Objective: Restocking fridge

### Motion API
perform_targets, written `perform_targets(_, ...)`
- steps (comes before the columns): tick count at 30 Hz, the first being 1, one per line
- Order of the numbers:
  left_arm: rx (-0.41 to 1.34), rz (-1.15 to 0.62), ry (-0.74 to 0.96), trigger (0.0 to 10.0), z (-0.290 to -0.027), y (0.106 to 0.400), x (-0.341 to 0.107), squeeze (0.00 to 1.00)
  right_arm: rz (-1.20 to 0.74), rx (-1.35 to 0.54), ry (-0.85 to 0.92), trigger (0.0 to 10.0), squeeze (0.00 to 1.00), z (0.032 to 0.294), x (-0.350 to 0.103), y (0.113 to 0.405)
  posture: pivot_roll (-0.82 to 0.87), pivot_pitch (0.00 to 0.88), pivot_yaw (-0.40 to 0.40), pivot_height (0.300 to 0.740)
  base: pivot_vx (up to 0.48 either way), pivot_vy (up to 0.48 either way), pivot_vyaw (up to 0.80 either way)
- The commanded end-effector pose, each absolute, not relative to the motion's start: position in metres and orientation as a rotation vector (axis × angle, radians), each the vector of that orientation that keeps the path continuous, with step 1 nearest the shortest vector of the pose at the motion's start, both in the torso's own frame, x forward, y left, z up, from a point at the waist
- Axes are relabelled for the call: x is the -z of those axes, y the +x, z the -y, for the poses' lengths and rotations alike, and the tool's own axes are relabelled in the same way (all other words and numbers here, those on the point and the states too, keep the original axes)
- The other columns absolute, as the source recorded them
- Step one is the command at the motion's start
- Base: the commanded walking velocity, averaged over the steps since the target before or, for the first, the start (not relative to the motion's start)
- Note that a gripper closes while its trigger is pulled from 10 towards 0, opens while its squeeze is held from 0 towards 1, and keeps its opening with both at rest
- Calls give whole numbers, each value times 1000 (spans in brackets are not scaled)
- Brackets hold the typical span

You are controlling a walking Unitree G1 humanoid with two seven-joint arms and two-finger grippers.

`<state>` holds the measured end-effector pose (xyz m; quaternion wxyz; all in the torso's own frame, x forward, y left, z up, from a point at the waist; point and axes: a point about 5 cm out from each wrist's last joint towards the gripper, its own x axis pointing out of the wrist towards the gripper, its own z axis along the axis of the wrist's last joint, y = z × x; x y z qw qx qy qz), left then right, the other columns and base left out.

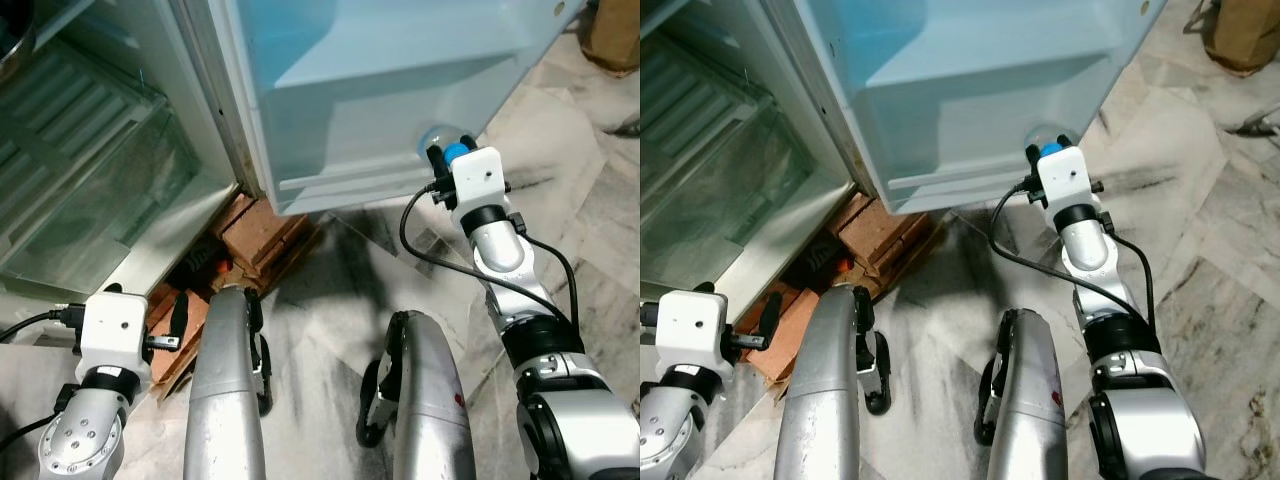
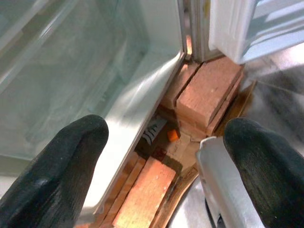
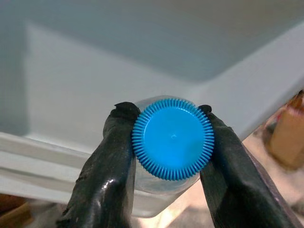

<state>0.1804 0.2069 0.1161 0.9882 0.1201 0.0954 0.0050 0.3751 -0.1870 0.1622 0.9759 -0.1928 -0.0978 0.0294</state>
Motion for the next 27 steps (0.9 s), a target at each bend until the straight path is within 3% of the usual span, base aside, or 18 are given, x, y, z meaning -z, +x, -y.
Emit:
perform_targets(1, -9, -226, 249, 10000, -210, 174, -113, 0, 17, 20, -327, 10000, 0, 205, -127, 367, 233, 421, 4, 578, 0, 0, 0)
perform_targets(12, -6, -235, 270, 10000, -216, 170, -119, 0, -50, 105, -284, 10000, 0, 212, -132, 378, 258, 440, 18, 578, 0, 0, 0)
perform_targets(13, -6, -235, 271, 10000, -216, 171, -119, 0, -55, 118, -270, 10000, 843, 214, -132, 378, 258, 440, 18, 578, 0, 0, 0)
perform_targets(14, -6, -236, 272, 10000, -216, 171, -119, 0, -59, 126, -260, 10000, 843, 215, -131, 378, 258, 440, 18, 578, 0, 0, 0)
perform_targets(15, -5, -236, 272, 10000, -216, 171, -119, 0, -64, 134, -252, 10000, 1000, 216, -131, 378, 259, 440, 19, 578, 0, 0, 0)
perform_targets(27, 13, -263, 282, 10000, -215, 169, -118, 0, -64, 197, -264, 10000, 1000, 226, -138, 380, 261, 446, 33, 578, 0, 0, 0)
